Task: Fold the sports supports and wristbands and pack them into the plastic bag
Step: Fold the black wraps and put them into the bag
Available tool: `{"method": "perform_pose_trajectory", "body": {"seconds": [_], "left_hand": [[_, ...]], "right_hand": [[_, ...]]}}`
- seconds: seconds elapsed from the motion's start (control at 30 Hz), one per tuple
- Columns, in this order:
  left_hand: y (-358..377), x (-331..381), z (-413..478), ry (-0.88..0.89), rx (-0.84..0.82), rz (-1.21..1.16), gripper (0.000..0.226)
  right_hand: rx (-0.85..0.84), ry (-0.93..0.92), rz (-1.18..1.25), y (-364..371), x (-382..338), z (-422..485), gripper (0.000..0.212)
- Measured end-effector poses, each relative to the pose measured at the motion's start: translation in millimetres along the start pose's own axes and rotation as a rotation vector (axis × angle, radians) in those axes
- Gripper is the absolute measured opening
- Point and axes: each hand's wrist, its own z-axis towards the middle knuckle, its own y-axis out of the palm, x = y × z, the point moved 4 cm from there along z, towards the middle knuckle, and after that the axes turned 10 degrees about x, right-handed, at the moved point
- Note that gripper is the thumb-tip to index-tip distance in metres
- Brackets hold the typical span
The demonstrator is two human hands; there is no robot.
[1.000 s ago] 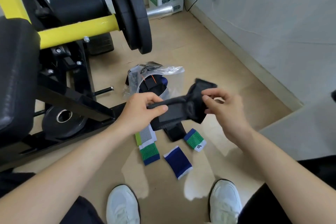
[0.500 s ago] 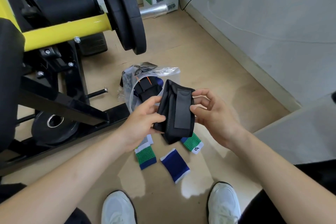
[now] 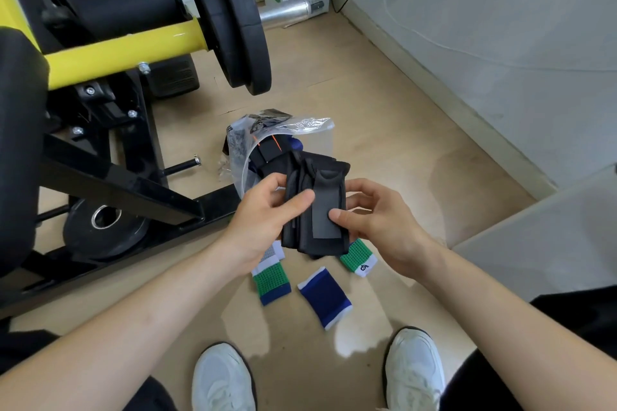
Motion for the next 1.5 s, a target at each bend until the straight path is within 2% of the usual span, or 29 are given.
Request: {"method": "perform_pose_trajectory", "body": {"seconds": [0.13, 0.2, 0.4, 0.5, 0.77, 0.87, 0.93, 1.03, 1.17, 1.27, 1.37, 1.43, 1.5], "left_hand": [[-9.1, -0.4, 5.4, 0.004, 0.058, 0.000, 0.017], [-13.7, -1.1, 8.4, -0.025, 0.055, -0.026, 0.018], [-15.7, 0.1, 7.3, -0.066, -0.050, -0.089, 0.046], [-18.8, 0.3, 9.0, -0.049, -0.056, -0.135, 0.049], [-20.7, 6.8, 6.4, -0.085, -0.133, -0.186, 0.042], [-20.9, 7.6, 5.2, -0.116, -0.178, -0.217, 0.030], [-20.8, 7.8, 7.0, -0.090, -0.124, -0.181, 0.022], [-22.5, 6.6, 9.4, 0.009, -0.018, -0.090, 0.021], [-25.4, 5.5, 9.2, 0.100, -0.005, -0.025, 0.023], [-26.4, 7.2, 8.0, 0.172, 0.067, 0.197, 0.028], [-25.9, 6.9, 6.9, 0.128, 0.140, 0.390, 0.030], [-20.4, 5.5, 4.1, -0.002, 0.079, 0.301, 0.018], [-11.6, 5.7, -2.1, -0.087, -0.027, 0.226, 0.019]], "right_hand": [[0.063, 0.047, 0.057, -8.1, -1.3, 4.4, 0.019], [0.086, 0.076, 0.088, -13.1, -3.8, 7.0, 0.019], [0.084, 0.062, 0.103, -22.2, -7.8, 11.1, 0.051], [0.084, 0.056, 0.147, -23.5, -10.4, 12.6, 0.059], [0.094, 0.051, 0.144, -26.7, -10.7, 14.4, 0.057], [0.086, 0.044, 0.127, -26.9, -10.2, 14.1, 0.056], [0.077, 0.034, 0.111, -25.7, -10.5, 13.0, 0.055], [0.063, 0.019, 0.098, -23.0, -11.6, 11.1, 0.054], [0.043, 0.014, 0.096, -21.5, -11.9, 9.7, 0.052], [0.037, 0.010, 0.107, -20.7, -13.4, 8.3, 0.049], [0.018, -0.003, 0.155, -18.3, -15.2, 6.4, 0.045], [-0.007, -0.001, 0.196, -14.8, -15.8, 5.1, 0.043], [-0.043, -0.012, 0.222, -10.3, -15.9, 3.3, 0.041]]}}
